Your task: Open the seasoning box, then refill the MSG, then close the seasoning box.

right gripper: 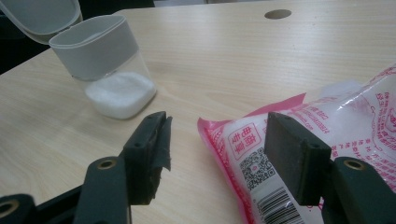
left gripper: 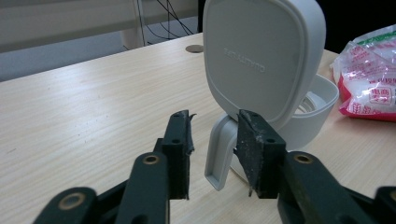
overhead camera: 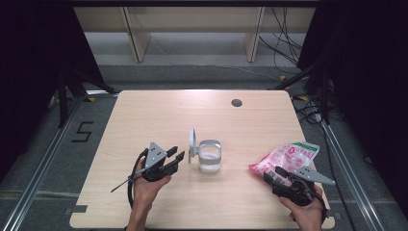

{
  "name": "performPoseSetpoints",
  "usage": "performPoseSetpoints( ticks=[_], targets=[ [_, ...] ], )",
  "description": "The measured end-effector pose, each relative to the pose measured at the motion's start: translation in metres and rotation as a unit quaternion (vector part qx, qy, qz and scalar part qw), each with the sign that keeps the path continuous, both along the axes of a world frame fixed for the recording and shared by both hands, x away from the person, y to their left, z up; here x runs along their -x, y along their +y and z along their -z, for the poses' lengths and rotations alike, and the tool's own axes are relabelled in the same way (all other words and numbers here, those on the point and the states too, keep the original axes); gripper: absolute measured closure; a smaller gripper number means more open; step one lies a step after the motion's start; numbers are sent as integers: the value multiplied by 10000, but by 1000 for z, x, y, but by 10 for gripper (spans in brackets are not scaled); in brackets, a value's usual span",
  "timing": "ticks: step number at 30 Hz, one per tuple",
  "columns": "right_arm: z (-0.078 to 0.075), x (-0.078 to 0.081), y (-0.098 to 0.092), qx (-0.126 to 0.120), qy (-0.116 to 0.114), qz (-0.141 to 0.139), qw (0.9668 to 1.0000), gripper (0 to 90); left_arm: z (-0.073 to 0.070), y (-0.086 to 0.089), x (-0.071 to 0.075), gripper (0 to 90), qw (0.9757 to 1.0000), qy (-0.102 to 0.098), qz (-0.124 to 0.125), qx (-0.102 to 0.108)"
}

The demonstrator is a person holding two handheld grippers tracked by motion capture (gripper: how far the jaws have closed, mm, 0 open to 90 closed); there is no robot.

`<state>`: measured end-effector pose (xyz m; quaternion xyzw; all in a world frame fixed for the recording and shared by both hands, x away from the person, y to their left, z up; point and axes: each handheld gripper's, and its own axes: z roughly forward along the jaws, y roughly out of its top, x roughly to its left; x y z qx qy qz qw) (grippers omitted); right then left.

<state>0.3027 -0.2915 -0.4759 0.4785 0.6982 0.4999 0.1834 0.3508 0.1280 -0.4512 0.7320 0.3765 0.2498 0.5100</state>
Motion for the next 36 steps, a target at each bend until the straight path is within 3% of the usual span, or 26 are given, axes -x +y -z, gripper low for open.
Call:
performPoseSetpoints(
  ticks=[1, 4, 6, 7, 9, 15, 20, 21, 24, 25, 26, 28, 31, 34, 35, 36],
  targets=[
    [1, -1, 0, 31, -82, -14, 10000, 403, -1, 0, -1, 684, 10000, 3, 65, -6],
    [0, 0, 4, 0, 87, 37, 10000, 403, -2, 0, -3, 713, 9999, 60, 112, 24],
    [1, -1, 2, 123, -19, -56, 9999, 403, -2, 1, -5, 729, 9999, 48, 102, -27],
    [1, 1, 4, -16, 47, 10, 10000, 403, -3, 1, -5, 741, 9999, 40, 92, -41],
    [0, 1, 3, -45, 118, 8, 9999, 403, -2, 0, -6, 763, 10000, 27, 71, 19],
    [3, -2, 0, 152, -33, -34, 9999, 403, -8, -1, -10, 805, 9997, -45, 195, -108],
    [3, -1, 1, 182, 15, 25, 9998, 403, -12, -4, -12, 828, 9996, -85, 222, -170],
    [2, -2, 0, 246, -46, -87, 9996, 403, -12, -4, -12, 834, 9995, -105, 233, -181],
    [2, -2, 0, 218, -45, -92, 9997, 404, -12, -5, -13, 850, 9994, -140, 240, -190],
    [2, 1, 3, 61, 164, 18, 9998, 403, -13, -5, -14, 852, 9994, -148, 242, -199],
    [2, -1, 1, 158, 49, -88, 9998, 403, -12, -4, -14, 857, 9995, -137, 221, -186],
    [2, 1, 4, 17, 142, -26, 9999, 403, -13, -3, -14, 862, 9995, -152, 177, -189],
    [3, -2, 3, 138, -30, -73, 9999, 404, -14, -1, -15, 865, 9997, -143, 141, -130],
    [2, -1, 4, 159, 0, -66, 9999, 403, -15, 0, -15, 869, 9998, -106, 109, -106],
    [2, 1, 6, 32, 166, -14, 9999, 403, -15, 0, -15, 869, 9998, -118, 129, -106],
    [2, 1, 6, 49, 146, -27, 9999, 403, -15, 0, -15, 868, 9998, -118, 143, -101]
  ],
)
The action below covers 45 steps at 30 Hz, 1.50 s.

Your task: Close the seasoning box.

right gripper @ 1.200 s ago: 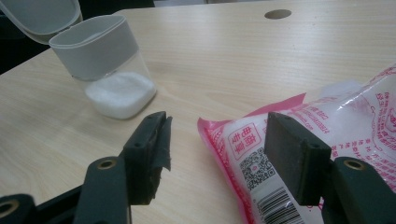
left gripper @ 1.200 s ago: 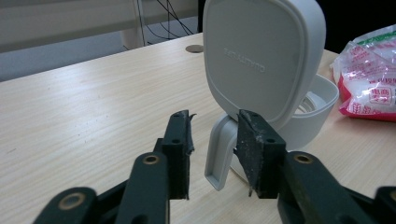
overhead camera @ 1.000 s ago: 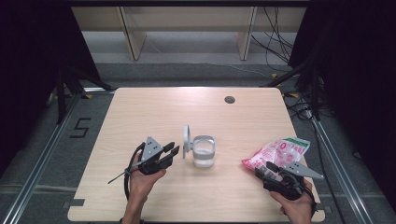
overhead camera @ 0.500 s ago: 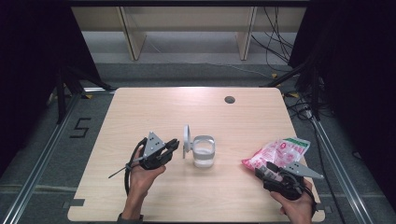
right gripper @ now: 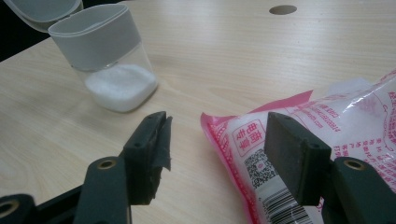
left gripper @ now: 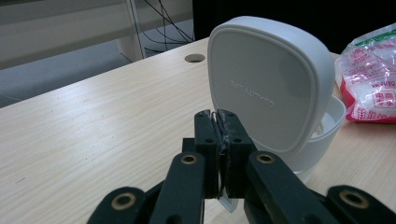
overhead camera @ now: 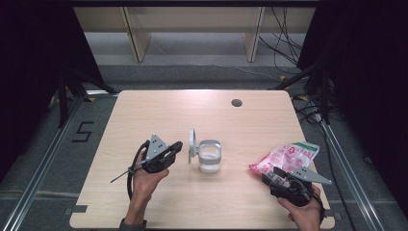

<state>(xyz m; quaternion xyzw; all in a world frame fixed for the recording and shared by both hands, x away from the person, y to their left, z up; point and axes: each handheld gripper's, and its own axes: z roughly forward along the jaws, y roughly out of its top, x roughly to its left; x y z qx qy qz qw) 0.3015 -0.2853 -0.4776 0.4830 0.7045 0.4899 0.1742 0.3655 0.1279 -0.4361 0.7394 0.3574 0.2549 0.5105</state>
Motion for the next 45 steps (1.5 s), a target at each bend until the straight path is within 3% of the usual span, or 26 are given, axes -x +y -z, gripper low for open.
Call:
performPoseSetpoints(
  ticks=[1, 2, 5, 6, 12, 14, 17, 23, 24, 29, 45],
  targets=[
    [0, 0, 0, 78, -15, 29, 10000, 403, -1, 1, -1, 867, 10000, -30, 32, -40],
    [1, -3, -2, 200, -183, -71, 9996, 403, -2, 1, 0, 866, 10000, -16, 16, -58],
    [2, -3, -2, 174, -196, -95, 9996, 402, -2, 1, 0, 867, 10000, -3, 44, 5],
    [1, -3, -2, 276, -124, -98, 9995, 402, -3, 0, -1, 867, 10000, -27, 73, -51],
    [1, -2, -1, 151, -158, -99, 9997, 395, -4, -1, -2, 870, 9999, 10, 151, -50],
    [-1, 1, 1, 98, -6, -3, 10000, 386, -4, -1, -4, 873, 9998, 17, 185, -6],
    [-1, -1, -1, 211, -142, -53, 9997, 383, -4, -2, -4, 876, 9998, 50, 166, -32],
    [0, -1, 0, 144, -134, -55, 9998, 380, -6, -5, -7, 880, 9996, 20, 249, -127],
    [0, 0, 2, 42, -41, -3, 10000, 380, -6, -6, -7, 880, 9996, 31, 256, -100],
    [0, -2, -1, 143, -154, -94, 9997, 380, -6, -9, -8, 891, 9995, 31, 294, -114],
    [0, -2, -1, 149, -143, -107, 9997, 379, -8, -16, -9, 892, 9992, -27, 385, -94]
  ],
)
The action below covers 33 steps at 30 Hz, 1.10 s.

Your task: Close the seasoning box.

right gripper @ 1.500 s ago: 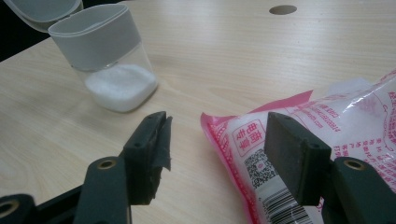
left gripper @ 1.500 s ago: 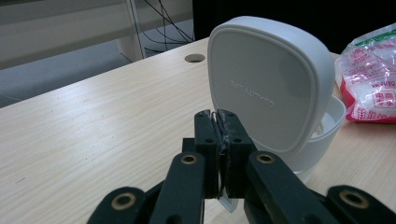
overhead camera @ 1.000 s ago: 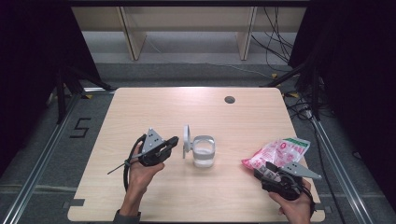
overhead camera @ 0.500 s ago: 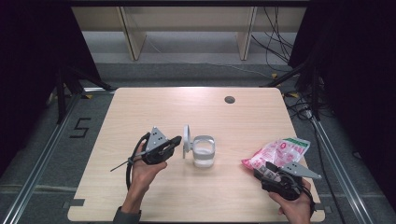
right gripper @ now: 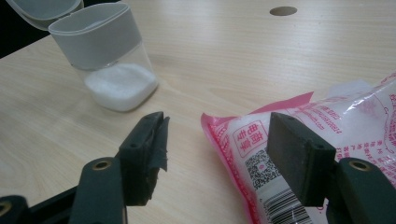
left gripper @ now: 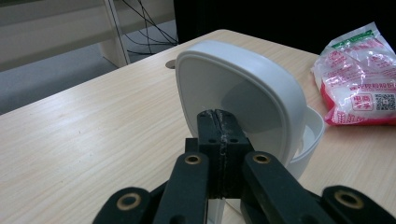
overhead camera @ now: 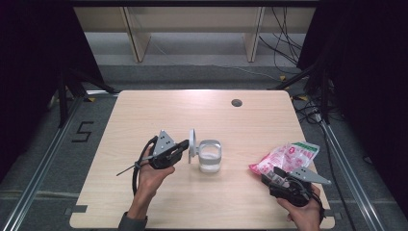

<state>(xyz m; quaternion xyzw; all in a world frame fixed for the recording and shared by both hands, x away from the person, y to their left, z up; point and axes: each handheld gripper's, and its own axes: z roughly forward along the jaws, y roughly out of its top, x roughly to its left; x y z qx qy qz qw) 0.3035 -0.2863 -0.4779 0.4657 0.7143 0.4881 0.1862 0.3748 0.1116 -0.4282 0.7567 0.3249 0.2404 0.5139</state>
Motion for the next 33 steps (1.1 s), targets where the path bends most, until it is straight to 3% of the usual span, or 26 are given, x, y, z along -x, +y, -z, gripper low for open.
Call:
performPoseSetpoints(
  ticks=[10, 13, 14, 17, 20, 22, 23, 26, 28, 33],
  targets=[
    [0, 0, 0, -5, -5, -4, 10000, 379, -1, -2, 0, 892, 10000, -20, -2, -44],
    [0, 2, 2, -101, 94, 76, 9999, 380, -3, -2, 1, 892, 10000, -46, -3, -71],
    [0, 0, 0, -2, -7, -4, 10000, 379, -4, -2, 1, 892, 10000, -44, -5, -63],
    [0, 0, 0, -3, -14, -3, 10000, 380, -5, -4, 1, 892, 9999, -69, 22, -84],
    [-1, 2, 2, -86, 80, 68, 9999, 380, -6, -5, 1, 891, 9999, -73, 38, -87],
    [0, 0, 0, 57, -62, 5, 10000, 380, -7, -7, 2, 891, 9999, -83, 58, -101],
    [0, 0, 0, 56, -59, 5, 10000, 379, -7, -7, 1, 891, 9996, -196, 103, -152],
    [0, 0, 0, 76, -107, 16, 9999, 380, -8, -9, 1, 889, 9996, -191, 127, -174],
    [-1, 2, 2, -67, 71, 82, 9999, 380, -8, -10, 1, 889, 9995, -205, 137, -180],
    [0, 1, 1, -21, 12, 61, 10000, 379, -9, -12, 1, 885, 9995, -207, 163, -172]
  ],
)
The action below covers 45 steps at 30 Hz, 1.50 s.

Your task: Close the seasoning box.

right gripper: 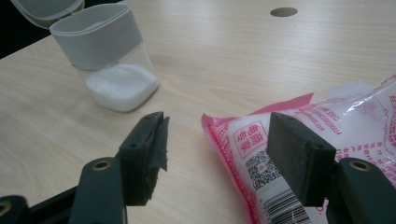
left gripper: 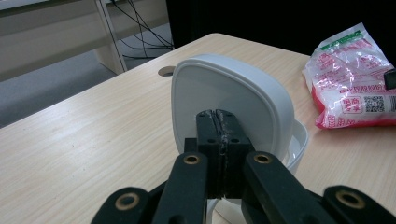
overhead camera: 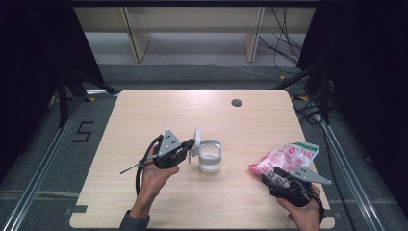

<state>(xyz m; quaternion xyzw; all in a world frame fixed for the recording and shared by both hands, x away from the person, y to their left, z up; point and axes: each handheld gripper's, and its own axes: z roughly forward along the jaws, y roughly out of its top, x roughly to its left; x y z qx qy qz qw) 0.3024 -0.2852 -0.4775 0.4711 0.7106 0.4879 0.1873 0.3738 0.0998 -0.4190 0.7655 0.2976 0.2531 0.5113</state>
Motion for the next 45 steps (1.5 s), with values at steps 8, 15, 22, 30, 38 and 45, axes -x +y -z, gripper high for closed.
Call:
performPoseSetpoints(
  ticks=[8, 15, 22, 30, 38, 45],
  targets=[
    [0, -1, 0, 0, -19, -53, 10000, 377, 1, -2, -2, 882, 10000, 3, -2, -13],
    [0, -1, -1, 4, -42, -62, 10000, 378, 2, -6, -2, 878, 10000, 8, 45, -47],
    [0, -2, 0, 14, -55, -96, 9999, 378, 4, -14, -1, 868, 10000, -2, 91, -26],
    [1, -2, 0, -26, -69, -97, 9999, 378, 4, -16, 0, 816, 9998, 75, 160, 66],
    [1, -2, 1, -21, -33, -80, 10000, 378, 3, -12, 4, 465, 9992, 130, 358, 153],
    [0, 1, 3, -112, 46, 9, 9999, 378, 7, -9, 6, 338, 9989, 240, 309, 258]
  ],
)
